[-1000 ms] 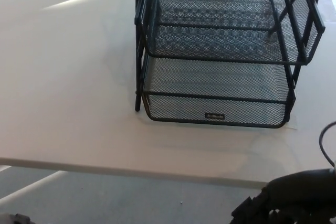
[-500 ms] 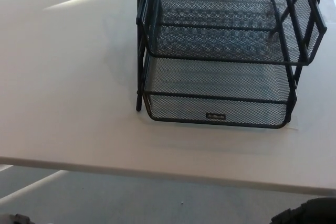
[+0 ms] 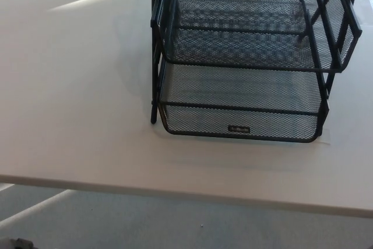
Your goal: A balck drawer is kept on the middle of the table and the robot uses its right hand to push it back away from the robot
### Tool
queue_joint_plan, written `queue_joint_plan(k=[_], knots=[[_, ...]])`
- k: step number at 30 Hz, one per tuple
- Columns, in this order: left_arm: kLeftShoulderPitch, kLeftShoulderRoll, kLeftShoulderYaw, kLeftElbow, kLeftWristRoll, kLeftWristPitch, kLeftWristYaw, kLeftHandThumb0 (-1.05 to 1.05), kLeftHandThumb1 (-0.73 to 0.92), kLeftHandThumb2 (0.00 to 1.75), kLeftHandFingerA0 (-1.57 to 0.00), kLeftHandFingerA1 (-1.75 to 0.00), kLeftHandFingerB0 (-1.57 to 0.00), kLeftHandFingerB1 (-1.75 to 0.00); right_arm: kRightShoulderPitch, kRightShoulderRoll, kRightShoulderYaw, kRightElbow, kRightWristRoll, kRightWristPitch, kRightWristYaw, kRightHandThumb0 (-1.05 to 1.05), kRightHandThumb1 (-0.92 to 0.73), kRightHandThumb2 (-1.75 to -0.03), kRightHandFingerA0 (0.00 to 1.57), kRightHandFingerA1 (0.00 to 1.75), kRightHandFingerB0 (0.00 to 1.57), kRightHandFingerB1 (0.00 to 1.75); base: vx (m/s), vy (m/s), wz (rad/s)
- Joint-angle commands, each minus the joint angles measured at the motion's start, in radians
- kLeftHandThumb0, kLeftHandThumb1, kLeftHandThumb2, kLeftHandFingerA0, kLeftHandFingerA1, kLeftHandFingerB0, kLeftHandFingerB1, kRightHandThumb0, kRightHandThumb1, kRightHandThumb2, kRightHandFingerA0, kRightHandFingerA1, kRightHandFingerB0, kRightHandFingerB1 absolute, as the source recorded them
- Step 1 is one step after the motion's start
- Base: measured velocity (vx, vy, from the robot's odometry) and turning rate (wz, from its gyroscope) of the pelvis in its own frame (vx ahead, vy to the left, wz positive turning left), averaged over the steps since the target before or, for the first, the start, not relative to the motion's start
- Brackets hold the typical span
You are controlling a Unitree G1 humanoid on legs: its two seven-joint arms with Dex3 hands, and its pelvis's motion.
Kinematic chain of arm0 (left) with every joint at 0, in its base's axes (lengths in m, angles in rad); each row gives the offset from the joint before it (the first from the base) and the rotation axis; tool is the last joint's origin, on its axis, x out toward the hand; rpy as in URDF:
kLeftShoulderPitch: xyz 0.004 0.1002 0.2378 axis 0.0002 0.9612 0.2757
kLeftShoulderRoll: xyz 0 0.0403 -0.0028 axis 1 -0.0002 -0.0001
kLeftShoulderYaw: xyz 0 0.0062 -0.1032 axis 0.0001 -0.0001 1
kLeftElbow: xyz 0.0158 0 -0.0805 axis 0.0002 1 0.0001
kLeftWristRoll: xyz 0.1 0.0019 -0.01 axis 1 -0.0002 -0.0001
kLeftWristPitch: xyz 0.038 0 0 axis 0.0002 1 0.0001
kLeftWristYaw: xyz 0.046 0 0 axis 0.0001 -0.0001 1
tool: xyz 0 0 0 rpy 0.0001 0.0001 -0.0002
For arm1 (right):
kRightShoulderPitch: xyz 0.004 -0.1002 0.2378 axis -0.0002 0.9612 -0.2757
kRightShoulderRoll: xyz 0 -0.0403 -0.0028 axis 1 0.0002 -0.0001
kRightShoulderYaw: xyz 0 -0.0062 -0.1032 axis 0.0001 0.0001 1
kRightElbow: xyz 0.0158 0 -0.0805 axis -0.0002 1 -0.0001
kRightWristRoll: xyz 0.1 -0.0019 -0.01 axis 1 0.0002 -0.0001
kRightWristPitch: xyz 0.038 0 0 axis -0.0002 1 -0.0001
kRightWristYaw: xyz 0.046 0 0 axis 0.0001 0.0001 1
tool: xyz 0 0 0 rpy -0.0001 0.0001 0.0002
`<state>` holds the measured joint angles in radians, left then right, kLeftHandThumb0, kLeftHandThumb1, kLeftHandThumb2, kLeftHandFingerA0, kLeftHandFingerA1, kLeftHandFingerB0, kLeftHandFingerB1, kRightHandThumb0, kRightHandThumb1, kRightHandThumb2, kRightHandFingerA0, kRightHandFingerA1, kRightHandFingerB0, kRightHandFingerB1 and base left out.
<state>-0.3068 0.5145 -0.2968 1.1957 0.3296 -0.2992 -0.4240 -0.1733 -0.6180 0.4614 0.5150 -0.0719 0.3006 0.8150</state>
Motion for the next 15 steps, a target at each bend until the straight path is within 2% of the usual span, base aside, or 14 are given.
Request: queue_joint_plan(k=[1,2,5,6,7,8,9,12,13,15], knots=[[0.029,0.02,0.019,0.015,-0.006,-0.011,0.007,-0.58,0.72,0.63,-0.43,-0.36,-0.31,-0.32,-0.147,0.126,0.148,0.381,-0.303,-0.051,-0.415,-0.49,-0.71,-0.61,0.5,0.43,0.43,0.37,0.0,0.0,0.0],[0.029,0.02,0.02,0.015,-0.007,-0.012,0.005,-0.56,0.76,0.63,-0.44,-0.36,-0.32,-0.32,-0.152,0.129,0.162,0.389,-0.313,-0.06,-0.422,-0.51,-0.73,-0.62,0.54,0.45,0.47,0.39,0.0,0.0,0.0],[0.028,0.02,0.018,0.012,-0.006,-0.013,0.003,-0.58,0.72,0.63,-0.43,-0.37,-0.32,-0.33,-0.163,0.153,0.189,0.427,-0.326,-0.049,-0.448,-0.55,-0.69,-0.64,0.55,0.47,0.47,0.41,0.0,0.0,0.0],[0.027,0.021,0.018,0.013,-0.006,-0.015,0.002,-0.58,0.72,0.63,-0.43,-0.37,-0.32,-0.32,-0.164,0.16,0.214,0.446,-0.343,-0.059,-0.456,-0.51,-0.6,-1.0,0.52,0.62,0.38,0.54,0.0,0.0,0.0],[0.026,0.021,0.019,0.013,-0.006,-0.015,0.002,-0.58,0.72,0.63,-0.43,-0.37,-0.32,-0.32,-0.165,0.162,0.221,0.453,-0.347,-0.064,-0.458,-0.51,-0.6,-1.0,0.52,0.62,0.38,0.54,0.0,0.0,0.0],[0.026,0.023,0.021,0.011,-0.01,-0.019,-0.004,-0.57,0.76,0.62,-0.44,-0.35,-0.33,-0.31,-0.163,0.165,0.223,0.466,-0.341,-0.071,-0.457,-0.54,-0.7,-0.64,0.57,0.47,0.48,0.42,0.0,0.0,0.0],[0.026,0.023,0.024,0.01,-0.013,-0.02,-0.007,-0.55,0.76,0.63,-0.42,-0.35,-0.31,-0.32,-0.159,0.163,0.225,0.475,-0.338,-0.077,-0.454,-0.52,-0.74,-0.62,0.57,0.47,0.49,0.41,0.0,0.0,0.0],[0.027,0.024,0.026,0.009,-0.014,-0.023,-0.006,-0.56,0.76,0.62,-0.42,-0.35,-0.31,-0.31,-0.164,0.166,0.238,0.514,-0.337,-0.092,-0.456,-0.56,-0.7,-0.64,0.55,0.47,0.46,0.41,0.0,0.0,0.0],[0.028,0.024,0.024,0.01,-0.011,-0.024,0.0,-0.57,0.76,0.63,-0.44,-0.36,-0.32,-0.32,-0.169,0.17,0.235,0.536,-0.331,-0.096,-0.465,-0.52,-0.76,-0.63,0.54,0.45,0.46,0.37,0.0,0.0,0.0],[0.028,0.023,0.023,0.012,-0.007,-0.023,0.007,-0.58,0.72,0.63,-0.43,-0.36,-0.31,-0.32,-0.174,0.174,0.225,0.563,-0.32,-0.103,-0.482,-0.52,-0.76,-0.63,0.53,0.43,0.46,0.37,0.0,0.0,0.0]])
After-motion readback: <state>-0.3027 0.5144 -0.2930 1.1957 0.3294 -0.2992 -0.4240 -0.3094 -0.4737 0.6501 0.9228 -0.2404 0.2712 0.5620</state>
